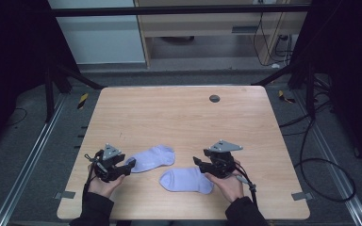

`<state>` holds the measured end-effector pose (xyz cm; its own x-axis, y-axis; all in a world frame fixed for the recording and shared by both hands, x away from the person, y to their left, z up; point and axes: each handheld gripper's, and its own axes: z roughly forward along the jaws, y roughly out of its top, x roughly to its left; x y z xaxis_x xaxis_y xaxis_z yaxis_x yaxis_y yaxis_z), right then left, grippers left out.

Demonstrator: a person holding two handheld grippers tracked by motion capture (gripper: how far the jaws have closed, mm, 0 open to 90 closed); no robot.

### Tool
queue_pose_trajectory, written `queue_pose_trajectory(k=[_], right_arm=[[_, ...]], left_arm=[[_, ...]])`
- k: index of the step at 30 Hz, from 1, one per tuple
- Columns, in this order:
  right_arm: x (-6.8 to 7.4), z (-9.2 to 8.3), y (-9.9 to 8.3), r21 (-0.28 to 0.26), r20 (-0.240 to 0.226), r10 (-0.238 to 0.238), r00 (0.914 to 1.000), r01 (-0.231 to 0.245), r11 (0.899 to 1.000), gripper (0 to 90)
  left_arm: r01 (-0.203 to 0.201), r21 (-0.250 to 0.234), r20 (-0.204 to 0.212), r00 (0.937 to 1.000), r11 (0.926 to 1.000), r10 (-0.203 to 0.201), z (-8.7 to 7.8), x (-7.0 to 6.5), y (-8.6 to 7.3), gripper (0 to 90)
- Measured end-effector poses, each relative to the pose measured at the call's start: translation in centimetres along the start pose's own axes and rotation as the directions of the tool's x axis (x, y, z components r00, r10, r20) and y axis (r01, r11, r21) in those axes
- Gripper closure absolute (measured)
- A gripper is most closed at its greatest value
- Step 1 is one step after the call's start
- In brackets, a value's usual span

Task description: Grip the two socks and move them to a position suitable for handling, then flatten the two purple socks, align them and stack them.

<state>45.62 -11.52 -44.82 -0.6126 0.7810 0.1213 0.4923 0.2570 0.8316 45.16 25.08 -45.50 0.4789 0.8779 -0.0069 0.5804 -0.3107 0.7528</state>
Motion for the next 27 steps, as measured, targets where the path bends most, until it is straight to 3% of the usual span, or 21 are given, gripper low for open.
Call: queue_pose_trajectory(k=[10,27], right_arm=[[0.9,3.0,2.4,-0.007,0.003,0.002,1.0000,-0.002,1.000,45.2],[1.7,7.4,3.6,0.034,0.019,-0.001,0.9998,0.000,0.999,49.3]], left_arm=[[0.032,0.018,-0.040,0.9987,0.9993,-0.031,0.6,2.0,-0.7,46.0],[0.035,0.048,-0.067,0.9972,0.9982,-0.031,1.6,2.7,-1.6,52.0]])
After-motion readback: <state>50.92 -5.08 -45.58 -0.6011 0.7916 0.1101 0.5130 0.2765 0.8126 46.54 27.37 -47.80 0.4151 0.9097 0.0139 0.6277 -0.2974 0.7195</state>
